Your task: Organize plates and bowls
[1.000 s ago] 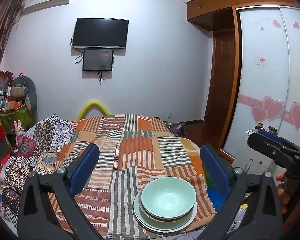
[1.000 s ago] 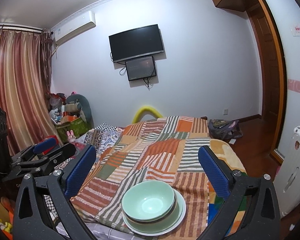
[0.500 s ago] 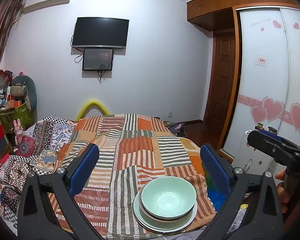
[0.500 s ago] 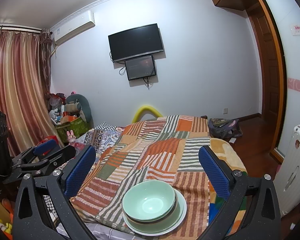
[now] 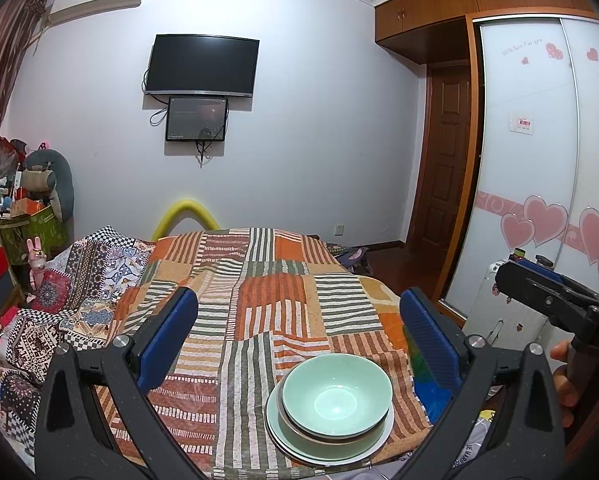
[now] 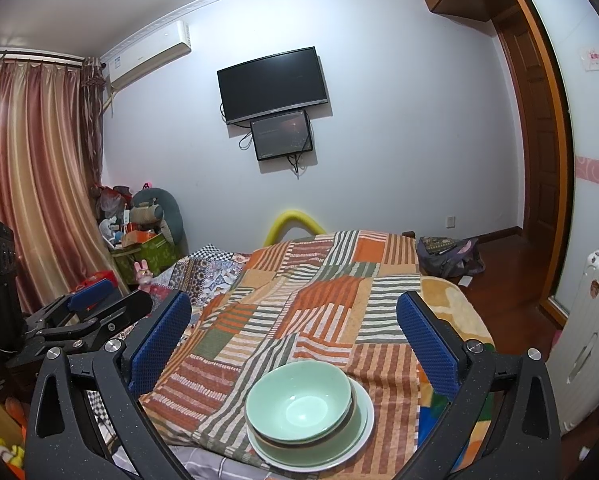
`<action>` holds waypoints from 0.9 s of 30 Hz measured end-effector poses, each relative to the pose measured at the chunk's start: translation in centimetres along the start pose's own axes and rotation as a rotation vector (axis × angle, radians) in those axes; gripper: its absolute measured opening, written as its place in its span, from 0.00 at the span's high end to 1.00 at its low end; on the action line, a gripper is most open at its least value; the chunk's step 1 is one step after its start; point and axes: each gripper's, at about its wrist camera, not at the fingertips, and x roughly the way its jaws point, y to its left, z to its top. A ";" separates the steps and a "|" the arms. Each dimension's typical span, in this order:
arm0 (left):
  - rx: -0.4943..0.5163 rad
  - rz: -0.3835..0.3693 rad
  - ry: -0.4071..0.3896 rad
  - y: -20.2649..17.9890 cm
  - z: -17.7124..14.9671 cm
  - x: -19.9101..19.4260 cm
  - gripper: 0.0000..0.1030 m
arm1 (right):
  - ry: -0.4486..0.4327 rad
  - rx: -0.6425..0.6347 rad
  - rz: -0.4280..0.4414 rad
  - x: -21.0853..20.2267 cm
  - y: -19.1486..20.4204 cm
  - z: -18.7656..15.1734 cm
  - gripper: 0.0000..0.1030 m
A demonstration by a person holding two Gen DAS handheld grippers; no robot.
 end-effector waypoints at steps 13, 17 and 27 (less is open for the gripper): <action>-0.012 -0.003 0.006 0.2 0.1 0.4 0.00 | 0.000 -0.006 0.004 0.0 0.2 0.1 0.01; -0.010 -0.010 0.008 0.2 0.1 0.4 0.00 | 0.000 -0.003 0.005 0.0 0.2 0.1 0.01; -0.006 -0.026 0.011 -0.2 0.0 0.4 0.00 | 0.000 -0.003 0.005 0.0 0.3 0.1 0.01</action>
